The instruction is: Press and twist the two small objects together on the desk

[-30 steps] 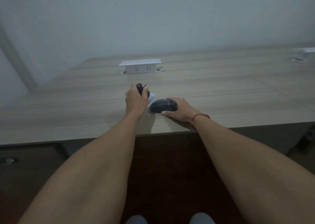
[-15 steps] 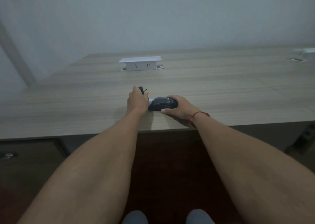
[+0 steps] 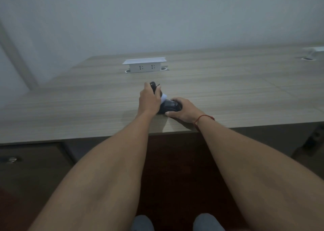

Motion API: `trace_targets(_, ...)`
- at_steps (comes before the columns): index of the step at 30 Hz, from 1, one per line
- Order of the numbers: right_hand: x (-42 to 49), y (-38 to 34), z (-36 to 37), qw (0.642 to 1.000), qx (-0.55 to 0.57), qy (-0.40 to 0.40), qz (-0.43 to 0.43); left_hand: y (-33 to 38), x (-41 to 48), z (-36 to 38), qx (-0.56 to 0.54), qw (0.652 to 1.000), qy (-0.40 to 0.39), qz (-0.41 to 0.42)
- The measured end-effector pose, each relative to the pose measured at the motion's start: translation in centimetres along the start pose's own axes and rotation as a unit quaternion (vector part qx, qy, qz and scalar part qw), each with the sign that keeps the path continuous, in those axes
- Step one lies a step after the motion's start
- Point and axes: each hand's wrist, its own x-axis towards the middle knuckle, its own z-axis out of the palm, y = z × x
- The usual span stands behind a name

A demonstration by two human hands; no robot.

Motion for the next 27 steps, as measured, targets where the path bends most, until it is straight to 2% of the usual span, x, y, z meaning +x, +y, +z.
trace_targets(3, -0.3, -0.1, -0.2, 1.000, -0.001, -0.012, -0.010, -1.2, 0.3, -0.2, 0.062, 0.997, -0.020, -0.048)
trace_targets(5, -0.2, 0.0, -0.4, 1.000, 0.004, -0.015, -0.005, -1.8, 0.8, -0.7, 0.120, 0.992, -0.026, -0.042)
trace_targets(10, 0.0, -0.1, -0.1, 1.000, 0.000, -0.005, -0.008, -0.2, 0.2, 0.4, 0.018, 0.999, -0.019, 0.041)
trace_targets(16, -0.3, -0.2, -0.3, 1.000, -0.003, 0.003, -0.010, -0.4, 1.0, -0.6, 0.114, 0.991, -0.056, 0.034)
trace_targets(20, -0.7, -0.8, -0.3, 1.000, 0.002, 0.003, -0.012, 0.7, 0.4, 0.0, 0.041, 0.995, -0.039, 0.077)
trace_targets(25, -0.9, -0.4, -0.1, 1.000, -0.004, 0.002, -0.006, -1.3, 0.3, -0.8, 0.092, 0.995, -0.033, 0.020)
trace_targets(27, -0.7, -0.5, -0.3, 1.000, -0.010, 0.002, -0.009, -1.3, 0.3, -1.0, 0.042, 0.998, -0.019, 0.031)
